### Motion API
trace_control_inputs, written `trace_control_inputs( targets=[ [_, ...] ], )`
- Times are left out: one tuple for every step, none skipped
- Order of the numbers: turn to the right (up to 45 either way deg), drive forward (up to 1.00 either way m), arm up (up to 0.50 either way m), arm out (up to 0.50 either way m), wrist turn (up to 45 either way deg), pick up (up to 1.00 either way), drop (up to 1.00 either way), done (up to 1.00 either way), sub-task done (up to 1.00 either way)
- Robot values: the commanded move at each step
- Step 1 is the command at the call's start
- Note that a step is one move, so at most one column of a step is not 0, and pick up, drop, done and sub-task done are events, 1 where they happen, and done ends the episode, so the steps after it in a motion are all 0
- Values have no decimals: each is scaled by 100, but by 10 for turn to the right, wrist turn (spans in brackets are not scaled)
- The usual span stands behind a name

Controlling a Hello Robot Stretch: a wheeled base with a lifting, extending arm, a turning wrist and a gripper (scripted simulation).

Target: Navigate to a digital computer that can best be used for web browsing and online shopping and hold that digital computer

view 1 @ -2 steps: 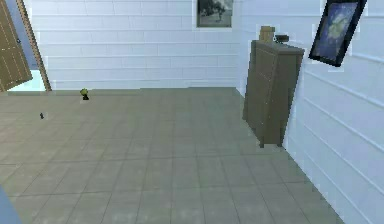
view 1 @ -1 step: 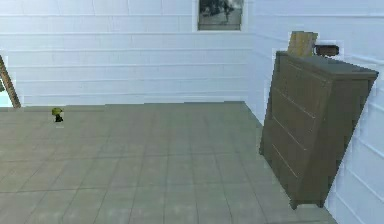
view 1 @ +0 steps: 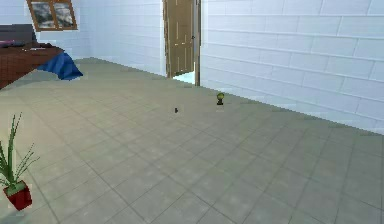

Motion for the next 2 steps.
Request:
trace_control_inputs(
  targets=[
    [-30,0,0,0,0,0,0,0,0],
    [0,50,0,0,0,0,0,0,0]
  ],
)
